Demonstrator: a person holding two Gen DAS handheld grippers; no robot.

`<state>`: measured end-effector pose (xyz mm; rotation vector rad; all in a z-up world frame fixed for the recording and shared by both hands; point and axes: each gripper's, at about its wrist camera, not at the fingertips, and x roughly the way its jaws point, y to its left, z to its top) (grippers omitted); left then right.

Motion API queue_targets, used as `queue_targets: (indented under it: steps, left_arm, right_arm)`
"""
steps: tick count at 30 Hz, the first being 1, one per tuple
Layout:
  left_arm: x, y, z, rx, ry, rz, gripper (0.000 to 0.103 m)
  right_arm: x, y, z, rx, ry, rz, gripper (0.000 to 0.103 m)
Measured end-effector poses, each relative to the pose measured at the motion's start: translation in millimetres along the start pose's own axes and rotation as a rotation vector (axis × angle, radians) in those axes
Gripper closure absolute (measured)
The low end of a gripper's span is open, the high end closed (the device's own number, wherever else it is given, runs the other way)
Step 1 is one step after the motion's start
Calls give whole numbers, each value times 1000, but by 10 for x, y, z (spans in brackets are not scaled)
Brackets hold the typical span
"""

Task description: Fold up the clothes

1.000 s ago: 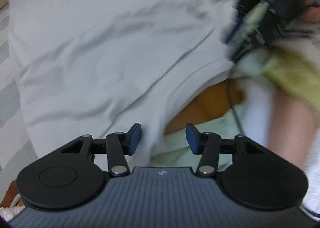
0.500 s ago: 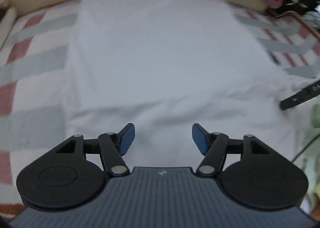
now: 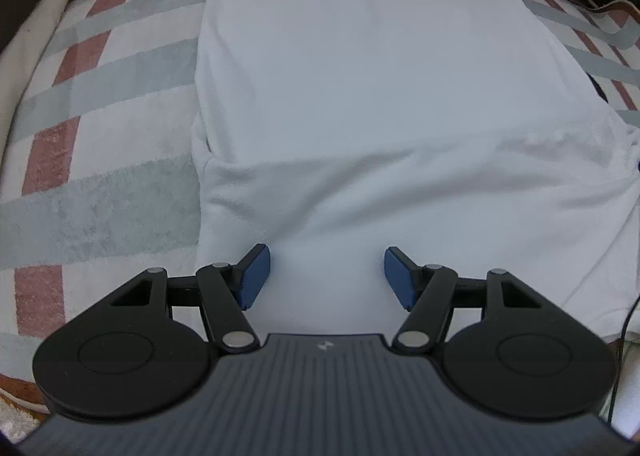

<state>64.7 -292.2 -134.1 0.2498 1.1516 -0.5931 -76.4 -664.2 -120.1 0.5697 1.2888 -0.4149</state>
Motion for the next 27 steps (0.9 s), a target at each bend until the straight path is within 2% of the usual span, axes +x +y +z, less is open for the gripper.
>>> queue_targets:
  steps: [1,2,3,4,6,8,11,14,18,19,21,22,27]
  left_arm:
    - [-8,31,-2,-19,3,-7,39]
    - [-25,102,9,-59,3,-8,39]
    - [-46,170,20,-98,-1,-10,39]
    - [-75,232,29,-132,-13,-14,39]
    - [-126,345,48,-193,-37,-18,39]
    - [-140,395,67,-210,-55,-7,39]
    - [-160,470,96,-236,-82,10,39]
    - [-173,537,121,-260,-105,24,39]
    - [-111,505,118,-244,-91,20,39]
    - [-111,488,115,-233,-92,26,39]
    - [-111,452,109,-210,-95,37,39]
    - [-111,435,106,-198,-96,42,39]
    - [-101,348,89,-140,-94,76,39]
  right_arm:
    - [-16,-23,-5,34,-13,-17,79]
    - [-42,-46,6,63,-34,-30,73]
    - [-91,-72,43,79,-75,-26,71]
    - [-144,-109,70,91,-116,7,60]
    - [-205,-174,128,64,-190,81,58]
    - [-144,-95,209,-35,-235,108,58]
    - [0,188,276,-229,-210,74,58]
    - [214,384,303,-362,-140,63,57]
    - [389,410,314,-400,-91,43,56]
    - [385,418,296,-411,-101,46,57]
    - [370,412,287,-410,-110,56,87]
    - [339,386,296,-388,-121,53,97]
    - [205,257,346,-256,-167,56,98]
